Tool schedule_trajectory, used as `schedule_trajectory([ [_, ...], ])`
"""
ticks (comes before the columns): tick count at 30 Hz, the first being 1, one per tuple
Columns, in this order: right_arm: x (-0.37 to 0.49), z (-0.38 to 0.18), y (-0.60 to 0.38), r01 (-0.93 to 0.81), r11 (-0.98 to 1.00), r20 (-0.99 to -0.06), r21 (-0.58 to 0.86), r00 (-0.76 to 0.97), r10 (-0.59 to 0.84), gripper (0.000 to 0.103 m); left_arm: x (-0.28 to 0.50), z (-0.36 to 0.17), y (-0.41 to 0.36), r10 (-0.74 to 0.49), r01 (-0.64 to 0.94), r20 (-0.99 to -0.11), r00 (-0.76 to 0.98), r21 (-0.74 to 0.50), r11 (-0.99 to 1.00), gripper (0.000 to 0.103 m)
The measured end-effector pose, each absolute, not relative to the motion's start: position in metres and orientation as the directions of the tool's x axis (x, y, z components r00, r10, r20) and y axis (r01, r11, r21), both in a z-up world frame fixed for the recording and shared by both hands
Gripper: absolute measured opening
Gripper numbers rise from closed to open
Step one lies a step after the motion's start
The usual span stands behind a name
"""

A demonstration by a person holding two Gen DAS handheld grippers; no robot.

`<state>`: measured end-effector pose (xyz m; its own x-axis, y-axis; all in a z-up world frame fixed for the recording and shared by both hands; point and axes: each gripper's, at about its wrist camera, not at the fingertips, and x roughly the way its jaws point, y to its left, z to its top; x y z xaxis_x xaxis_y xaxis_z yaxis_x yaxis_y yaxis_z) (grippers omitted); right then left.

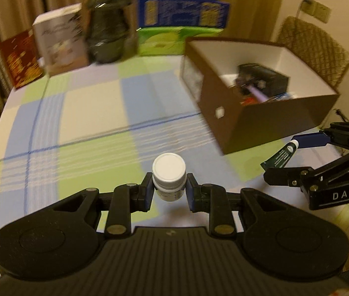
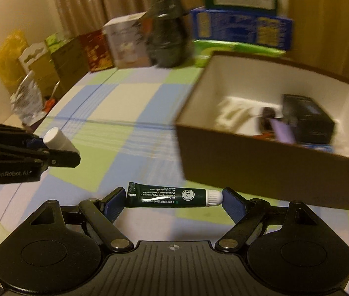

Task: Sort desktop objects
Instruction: 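Carry the green tube and pill bottle over the cardboard box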

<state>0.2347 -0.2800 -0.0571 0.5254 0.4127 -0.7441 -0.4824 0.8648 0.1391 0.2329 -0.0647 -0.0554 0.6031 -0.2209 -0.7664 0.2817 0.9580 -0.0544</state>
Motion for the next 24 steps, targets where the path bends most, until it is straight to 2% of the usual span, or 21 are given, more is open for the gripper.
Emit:
schedule_trajectory([
  [12, 0.262, -0.019, -0.376, -0.379, 0.917, -0.684, 0.128, 0.635, 0.358, 0.082, 0.257, -0.027, -0.164, -0.293, 0.388, -0.709, 0.641, -0.029, 0.921, 0.022],
  [24, 0.328, -0.009, -0.418, -0.331, 0.937, -0.649, 0.116, 0.688, 0.323, 0.082, 0.313, -0.014, -0.221, -0.31, 0.416, -0.679, 0.665, -0.007, 0.909, 0.022],
])
